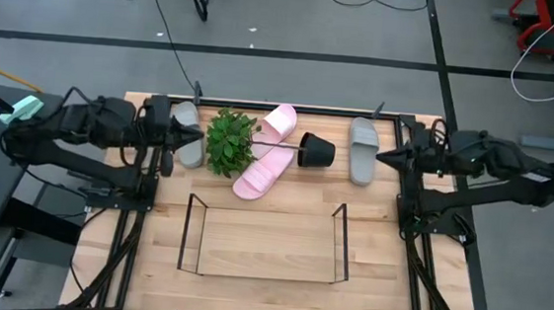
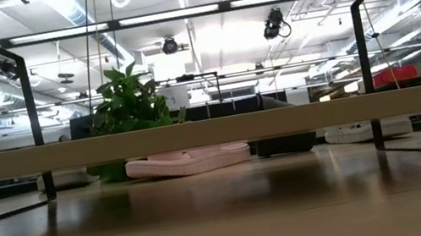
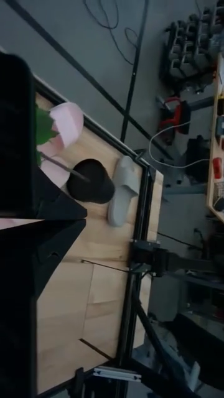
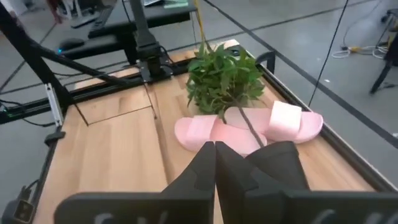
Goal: Pick and place slides into the shelf
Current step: Put the right gray slipper on the shelf
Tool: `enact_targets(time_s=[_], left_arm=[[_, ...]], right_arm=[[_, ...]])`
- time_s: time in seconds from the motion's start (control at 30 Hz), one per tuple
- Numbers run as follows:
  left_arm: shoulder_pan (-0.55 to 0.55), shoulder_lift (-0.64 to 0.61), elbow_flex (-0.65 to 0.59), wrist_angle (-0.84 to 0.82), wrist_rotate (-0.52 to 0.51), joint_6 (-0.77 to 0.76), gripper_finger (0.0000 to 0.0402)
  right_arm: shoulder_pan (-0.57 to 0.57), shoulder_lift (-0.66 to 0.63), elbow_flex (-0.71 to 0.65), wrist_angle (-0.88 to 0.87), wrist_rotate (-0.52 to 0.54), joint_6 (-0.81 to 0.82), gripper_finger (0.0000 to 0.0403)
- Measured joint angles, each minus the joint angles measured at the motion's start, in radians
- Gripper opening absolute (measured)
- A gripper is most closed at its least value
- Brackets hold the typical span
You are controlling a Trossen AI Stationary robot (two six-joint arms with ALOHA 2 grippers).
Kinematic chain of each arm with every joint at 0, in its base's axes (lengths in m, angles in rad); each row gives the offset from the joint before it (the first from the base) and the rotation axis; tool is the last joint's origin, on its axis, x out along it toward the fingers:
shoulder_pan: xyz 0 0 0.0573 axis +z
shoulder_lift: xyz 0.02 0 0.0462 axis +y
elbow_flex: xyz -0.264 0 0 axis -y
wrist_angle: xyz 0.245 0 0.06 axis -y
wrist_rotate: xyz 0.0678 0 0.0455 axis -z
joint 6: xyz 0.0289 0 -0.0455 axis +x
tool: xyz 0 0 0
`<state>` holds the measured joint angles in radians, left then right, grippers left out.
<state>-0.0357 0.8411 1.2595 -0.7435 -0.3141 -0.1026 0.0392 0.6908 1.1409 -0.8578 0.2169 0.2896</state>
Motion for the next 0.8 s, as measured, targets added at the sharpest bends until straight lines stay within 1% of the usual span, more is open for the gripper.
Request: enact_targets(time_s=[0.17, 0.3, 0.4, 0.53, 0.63, 0.7, 0.8], left_arm=[[0.000, 0.038, 0.084, -0.009, -0.045, 0.011, 0.0010], [0.000, 0.033, 0.093, -0.006, -0.049, 0.006, 0.0023], [-0.003, 0.037, 0.092, 0.006, -0.044, -0.045, 0.0032], [-0.002, 0.048, 0.092, 0.001, -0.042, -0.033, 0.0038], [-0.002, 0.056, 0.092, 0.005, -0.040, -0.070, 0.0039], [-0.002, 0.057, 0.092, -0.010, -0.027, -0.069, 0.0036], [-0.001, 0.064, 0.092, -0.044, -0.023, -0.063, 0.0028]], right_arm=[[0.000, 0.088, 0.162, -0.163, -0.001, 0.092, 0.0007], [0.000, 0.125, 0.230, -0.258, -0.003, 0.119, 0.0016], [0.000, 0.129, 0.235, -0.266, -0.006, 0.123, 0.0024], [0.000, 0.137, 0.235, -0.265, -0.001, 0.027, 0.0027], [0.000, 0.146, 0.235, -0.265, -0.001, 0.036, 0.0027], [-0.003, 0.157, 0.235, -0.267, 0.002, 0.050, 0.0027], [-0.046, 0.185, 0.235, -0.303, 0.002, 0.050, 0.0032]])
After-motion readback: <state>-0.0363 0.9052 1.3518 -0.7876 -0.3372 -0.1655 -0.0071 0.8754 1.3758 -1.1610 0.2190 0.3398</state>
